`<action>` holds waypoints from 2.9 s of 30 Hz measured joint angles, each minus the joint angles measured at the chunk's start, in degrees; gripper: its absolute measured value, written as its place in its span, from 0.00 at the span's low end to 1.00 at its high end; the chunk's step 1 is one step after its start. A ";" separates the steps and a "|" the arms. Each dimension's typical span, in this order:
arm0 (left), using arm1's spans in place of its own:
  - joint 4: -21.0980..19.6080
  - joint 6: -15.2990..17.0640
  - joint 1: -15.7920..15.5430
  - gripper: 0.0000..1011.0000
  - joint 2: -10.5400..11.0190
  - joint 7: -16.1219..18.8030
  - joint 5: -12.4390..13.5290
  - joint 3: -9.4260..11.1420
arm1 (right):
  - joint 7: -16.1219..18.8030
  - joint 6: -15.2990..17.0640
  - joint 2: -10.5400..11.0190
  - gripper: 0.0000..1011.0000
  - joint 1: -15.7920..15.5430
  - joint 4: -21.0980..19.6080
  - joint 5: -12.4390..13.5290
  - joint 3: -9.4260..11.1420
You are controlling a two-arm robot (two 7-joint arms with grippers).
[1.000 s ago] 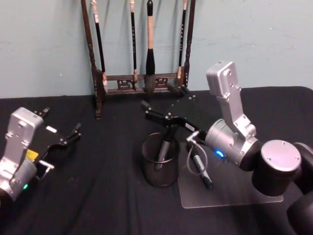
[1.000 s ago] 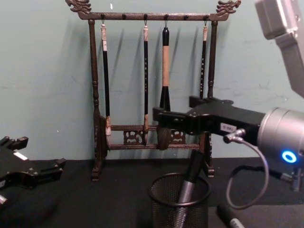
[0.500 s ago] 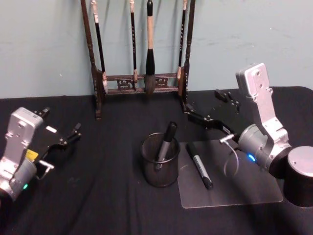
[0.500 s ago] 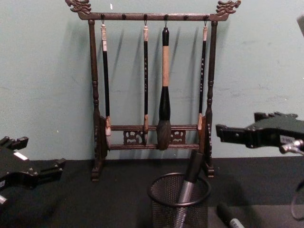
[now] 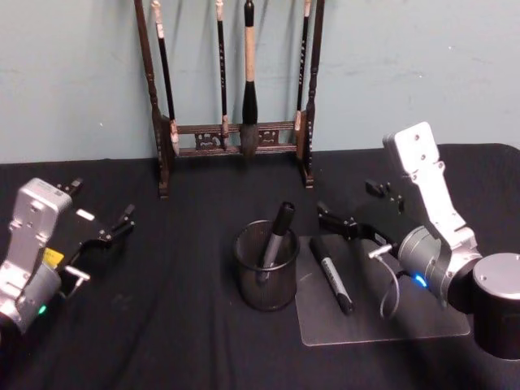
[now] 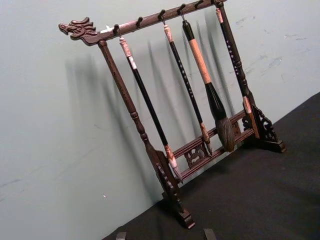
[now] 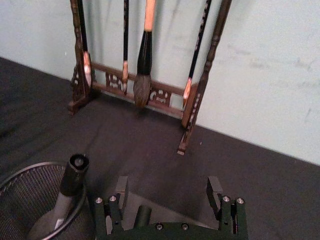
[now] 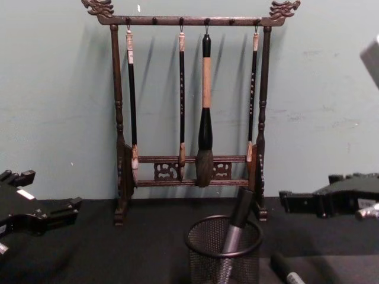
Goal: Pick up the water-based marker from the table and place it into the pen holder.
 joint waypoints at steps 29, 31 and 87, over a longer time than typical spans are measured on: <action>0.00 0.00 0.00 0.99 0.00 0.00 0.00 0.00 | 3.05 8.17 -4.64 0.99 2.84 8.32 -5.23 -1.02; 0.00 0.00 0.00 0.99 0.00 0.00 0.00 0.00 | 3.21 8.19 -4.83 0.99 2.98 8.68 -5.38 -1.01; 0.00 0.00 0.00 0.99 0.00 0.00 0.00 0.00 | 7.22 8.62 -10.83 0.99 6.24 17.19 -11.07 2.72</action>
